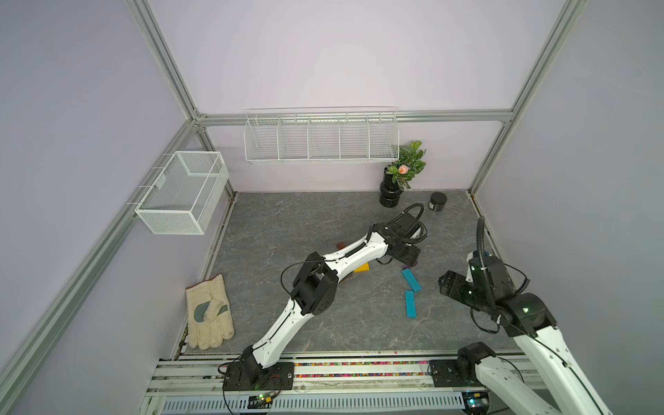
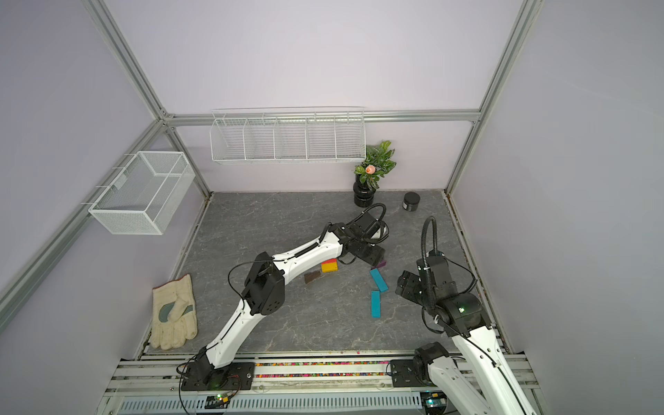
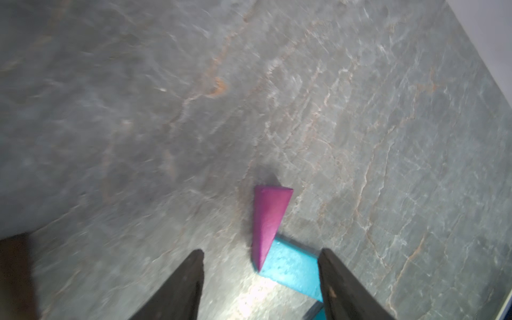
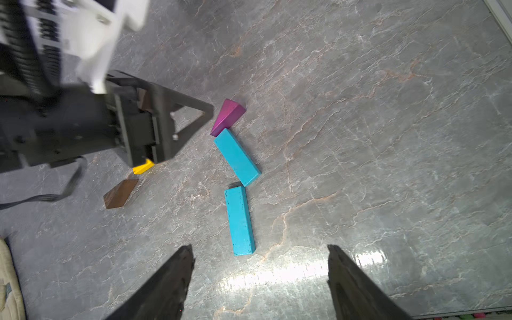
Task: Assemble a small pinwheel with building blocks
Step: Assemble the building block at the center of the board.
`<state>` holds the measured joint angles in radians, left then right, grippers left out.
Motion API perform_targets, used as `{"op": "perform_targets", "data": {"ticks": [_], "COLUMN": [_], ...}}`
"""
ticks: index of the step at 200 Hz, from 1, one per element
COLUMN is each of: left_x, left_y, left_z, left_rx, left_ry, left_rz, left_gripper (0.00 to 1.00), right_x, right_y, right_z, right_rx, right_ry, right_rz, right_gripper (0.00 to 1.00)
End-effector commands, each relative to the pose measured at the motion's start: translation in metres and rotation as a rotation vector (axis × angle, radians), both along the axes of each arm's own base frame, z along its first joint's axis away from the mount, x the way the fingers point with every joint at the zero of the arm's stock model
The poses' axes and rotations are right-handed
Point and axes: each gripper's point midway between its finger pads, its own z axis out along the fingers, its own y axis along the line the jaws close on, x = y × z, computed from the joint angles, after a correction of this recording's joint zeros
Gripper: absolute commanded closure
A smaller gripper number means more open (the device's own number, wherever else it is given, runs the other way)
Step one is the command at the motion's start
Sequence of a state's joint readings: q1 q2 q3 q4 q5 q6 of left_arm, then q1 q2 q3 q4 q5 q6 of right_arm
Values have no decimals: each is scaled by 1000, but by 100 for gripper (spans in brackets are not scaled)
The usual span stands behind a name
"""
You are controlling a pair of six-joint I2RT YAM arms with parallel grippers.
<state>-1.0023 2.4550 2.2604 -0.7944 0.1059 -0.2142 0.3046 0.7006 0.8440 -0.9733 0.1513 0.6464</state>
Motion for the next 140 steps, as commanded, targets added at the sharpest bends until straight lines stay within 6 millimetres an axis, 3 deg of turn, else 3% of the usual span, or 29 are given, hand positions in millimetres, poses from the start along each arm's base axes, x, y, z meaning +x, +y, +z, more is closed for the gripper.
{"op": "perform_targets", "data": {"ticks": [1, 36, 54, 103, 140], "left_x": [-6, -6, 1, 8, 6], "left_y": [-10, -18, -17, -19, -8], "left_z": [-4, -23, -32, -48, -51], "left_rx": [16, 67, 88, 108, 158], "left_ry": [-34, -120, -136, -157, -165], "left_rz": [-77, -115, -91, -68, -85], "left_gripper": [32, 32, 38, 71, 97], "right_x": [-5, -5, -6, -8, -7], "right_y": [4, 5, 5, 6, 8], "right_z": [-7, -11, -12, -18, -19], "right_rx": [16, 33, 35, 50, 58], "right_ry": [33, 48, 50, 69, 68], "right_rz": [30, 31, 33, 39, 44], "right_gripper": [22, 22, 22, 23, 23]}}
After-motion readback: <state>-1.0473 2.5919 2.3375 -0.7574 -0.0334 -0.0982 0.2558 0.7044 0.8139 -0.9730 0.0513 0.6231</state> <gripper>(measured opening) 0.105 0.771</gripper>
